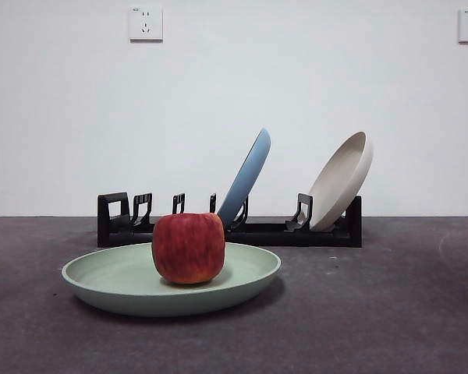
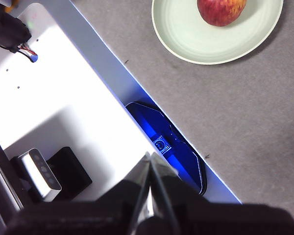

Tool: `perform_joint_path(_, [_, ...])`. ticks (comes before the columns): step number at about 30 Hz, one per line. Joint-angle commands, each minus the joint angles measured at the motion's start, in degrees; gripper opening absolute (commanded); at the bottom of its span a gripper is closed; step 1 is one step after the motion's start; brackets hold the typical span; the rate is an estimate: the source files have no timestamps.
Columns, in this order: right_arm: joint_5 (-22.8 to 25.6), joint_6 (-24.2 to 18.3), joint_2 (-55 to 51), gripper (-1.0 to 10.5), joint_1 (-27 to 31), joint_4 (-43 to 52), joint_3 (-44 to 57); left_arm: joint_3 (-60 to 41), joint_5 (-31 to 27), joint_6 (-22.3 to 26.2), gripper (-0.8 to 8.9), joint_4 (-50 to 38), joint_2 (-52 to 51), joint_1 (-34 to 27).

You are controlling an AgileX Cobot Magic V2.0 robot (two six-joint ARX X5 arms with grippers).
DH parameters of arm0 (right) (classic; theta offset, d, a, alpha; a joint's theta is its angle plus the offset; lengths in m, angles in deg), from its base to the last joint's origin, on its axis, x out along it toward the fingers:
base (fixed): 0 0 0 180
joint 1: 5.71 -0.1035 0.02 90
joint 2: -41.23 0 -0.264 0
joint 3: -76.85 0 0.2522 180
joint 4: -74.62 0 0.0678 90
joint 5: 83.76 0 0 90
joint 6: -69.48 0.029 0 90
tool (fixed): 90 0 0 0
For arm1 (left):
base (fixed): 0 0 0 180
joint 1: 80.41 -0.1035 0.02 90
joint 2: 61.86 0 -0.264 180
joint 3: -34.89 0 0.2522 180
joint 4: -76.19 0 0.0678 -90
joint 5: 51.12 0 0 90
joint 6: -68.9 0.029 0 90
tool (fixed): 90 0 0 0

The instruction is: Take the green plate from the plate rack,put the plate on the table,take the apple from the table,put the apple in the plate

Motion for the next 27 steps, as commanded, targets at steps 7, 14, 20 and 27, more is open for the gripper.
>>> perform_joint_path(7, [0.11,0.35,-0.15,0.0,0.02,0.15,-0.09,-4.04,0.00,-5.27,-0.04,8.92,-4.90,-0.20])
perform_joint_path(14, [0.11,0.35,-0.15,0.0,0.02,0.15,-0.09,-4.02,0.17,-9.57,-0.04,12.44,-4.90,-0.20])
perform_joint_path(20, [0.11,0.33,-0.15,0.0,0.02,0.15,-0.09,-4.02,0.02,-9.44,-0.04,12.35,-4.87,-0.20])
perform_joint_path(27, [0.11,0.33,-0.15,0.0,0.02,0.15,-0.09,-4.02,0.02,-9.44,-0.03,12.35,-4.87,-0.20])
